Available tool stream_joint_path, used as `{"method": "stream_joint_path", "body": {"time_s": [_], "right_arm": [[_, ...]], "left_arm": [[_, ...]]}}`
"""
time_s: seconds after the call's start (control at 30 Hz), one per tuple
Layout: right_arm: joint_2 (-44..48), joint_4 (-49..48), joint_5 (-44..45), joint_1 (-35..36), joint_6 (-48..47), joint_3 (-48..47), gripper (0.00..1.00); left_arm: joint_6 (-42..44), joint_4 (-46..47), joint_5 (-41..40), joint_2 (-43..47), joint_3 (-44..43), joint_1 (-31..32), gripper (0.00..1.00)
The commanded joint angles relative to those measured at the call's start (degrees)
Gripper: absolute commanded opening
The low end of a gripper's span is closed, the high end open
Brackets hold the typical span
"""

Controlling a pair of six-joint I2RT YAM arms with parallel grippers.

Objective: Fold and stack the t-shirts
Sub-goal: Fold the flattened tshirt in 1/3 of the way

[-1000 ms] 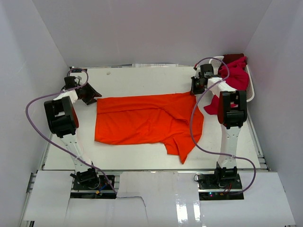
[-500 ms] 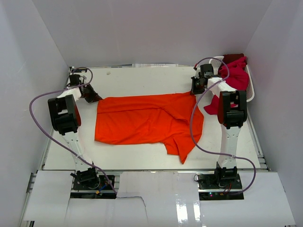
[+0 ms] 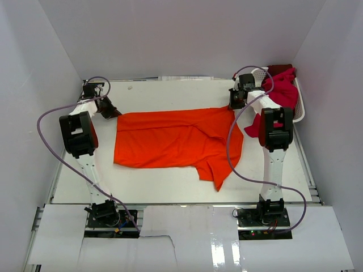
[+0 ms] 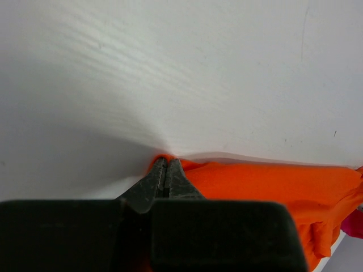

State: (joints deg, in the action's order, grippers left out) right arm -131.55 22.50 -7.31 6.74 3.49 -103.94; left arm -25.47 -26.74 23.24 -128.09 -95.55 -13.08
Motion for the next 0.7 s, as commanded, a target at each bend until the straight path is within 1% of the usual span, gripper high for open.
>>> {"method": "stream_joint_path", "body": {"time_s": [0.0, 0.43, 0.53, 0.6, 0.63, 0.67], "right_arm": [[-2.6, -0.2, 2.0, -0.7, 0.6, -4.2, 0.08], [-7.1, -3.3, 5.1, -0.8, 4.2, -9.5, 0.1], [-7.5, -3.2, 5.5, -0.8, 4.3, -10.3, 0.13], [-7.8, -3.2, 5.5, -0.8, 4.4, -11.0, 0.18], [-7.7, -3.3, 5.3, -0.8, 4.4, -11.5, 0.28], [-7.7, -3.2, 5.0, -0.8, 4.4, -11.6, 0.31]], "left_arm": [[0.3, -1.3, -1.7, -2.1, -4.5, 0.1, 0.0], [-0.5, -2.0, -3.6, -8.1, -14.0, 0.1, 0.0], [-0.6, -2.3, -3.8, -8.7, -14.8, 0.1, 0.0], [-0.8, -2.2, -3.6, -9.0, -15.4, 0.0, 0.0], [-1.2, -2.2, -3.3, -9.2, -15.8, 0.0, 0.0], [-1.2, -2.2, -2.9, -9.3, -16.1, 0.1, 0.0]]}}
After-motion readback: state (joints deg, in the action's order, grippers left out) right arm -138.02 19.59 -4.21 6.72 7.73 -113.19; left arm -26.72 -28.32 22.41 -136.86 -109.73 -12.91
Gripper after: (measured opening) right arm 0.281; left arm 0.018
